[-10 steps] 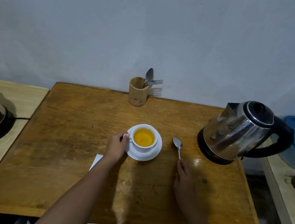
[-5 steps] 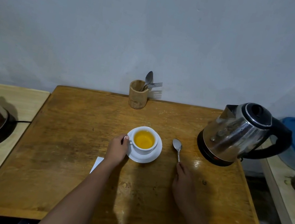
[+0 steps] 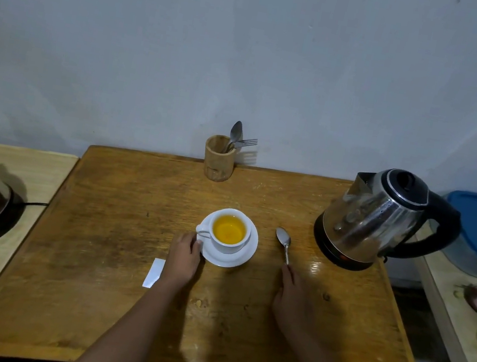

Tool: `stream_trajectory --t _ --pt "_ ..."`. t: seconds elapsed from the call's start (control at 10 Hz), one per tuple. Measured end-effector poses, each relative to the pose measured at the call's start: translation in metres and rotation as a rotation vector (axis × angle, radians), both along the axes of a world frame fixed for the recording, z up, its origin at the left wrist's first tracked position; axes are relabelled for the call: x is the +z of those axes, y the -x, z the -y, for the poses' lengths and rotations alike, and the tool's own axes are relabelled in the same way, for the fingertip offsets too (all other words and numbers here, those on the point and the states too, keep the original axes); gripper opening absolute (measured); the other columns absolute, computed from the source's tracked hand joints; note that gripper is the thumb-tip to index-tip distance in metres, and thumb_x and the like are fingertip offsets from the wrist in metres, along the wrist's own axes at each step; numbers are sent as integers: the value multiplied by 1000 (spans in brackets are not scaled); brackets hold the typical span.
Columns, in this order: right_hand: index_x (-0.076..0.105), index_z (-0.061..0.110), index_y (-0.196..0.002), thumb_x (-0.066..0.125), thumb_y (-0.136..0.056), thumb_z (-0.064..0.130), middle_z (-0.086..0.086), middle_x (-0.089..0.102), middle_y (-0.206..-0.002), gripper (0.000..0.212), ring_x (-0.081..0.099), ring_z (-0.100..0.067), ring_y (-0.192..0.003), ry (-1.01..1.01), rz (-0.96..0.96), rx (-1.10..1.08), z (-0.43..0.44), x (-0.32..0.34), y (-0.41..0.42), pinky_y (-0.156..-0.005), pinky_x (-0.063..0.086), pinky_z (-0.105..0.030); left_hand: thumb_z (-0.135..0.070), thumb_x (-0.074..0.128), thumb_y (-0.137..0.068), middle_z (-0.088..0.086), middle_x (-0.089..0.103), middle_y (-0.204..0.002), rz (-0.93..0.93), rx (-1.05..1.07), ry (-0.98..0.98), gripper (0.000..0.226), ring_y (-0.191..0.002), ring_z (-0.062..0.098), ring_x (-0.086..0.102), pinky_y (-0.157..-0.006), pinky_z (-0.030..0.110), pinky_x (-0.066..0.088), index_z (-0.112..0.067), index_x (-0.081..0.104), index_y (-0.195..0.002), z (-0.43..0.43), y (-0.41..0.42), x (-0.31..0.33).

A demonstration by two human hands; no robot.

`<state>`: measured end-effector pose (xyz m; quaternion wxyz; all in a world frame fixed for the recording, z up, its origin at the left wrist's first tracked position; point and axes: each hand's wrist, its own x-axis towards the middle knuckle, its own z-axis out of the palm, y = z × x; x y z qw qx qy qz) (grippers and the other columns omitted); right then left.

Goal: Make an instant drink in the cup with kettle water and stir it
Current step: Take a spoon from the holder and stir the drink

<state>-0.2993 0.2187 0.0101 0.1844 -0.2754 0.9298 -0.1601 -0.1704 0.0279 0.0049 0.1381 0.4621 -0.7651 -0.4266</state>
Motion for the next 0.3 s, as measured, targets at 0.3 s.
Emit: stream_trajectory --t 0.3 --pt "7 14 -148 38 -96 34 -7 7 -159 63 11 -22 -146 -54 47 -83 -22 6 -2 -119 16 -38 -29 28 -98 6 8 -159 355 -255 202 56 -148 21 4 -119 31 10 -11 9 -148 -51 -30 -12"
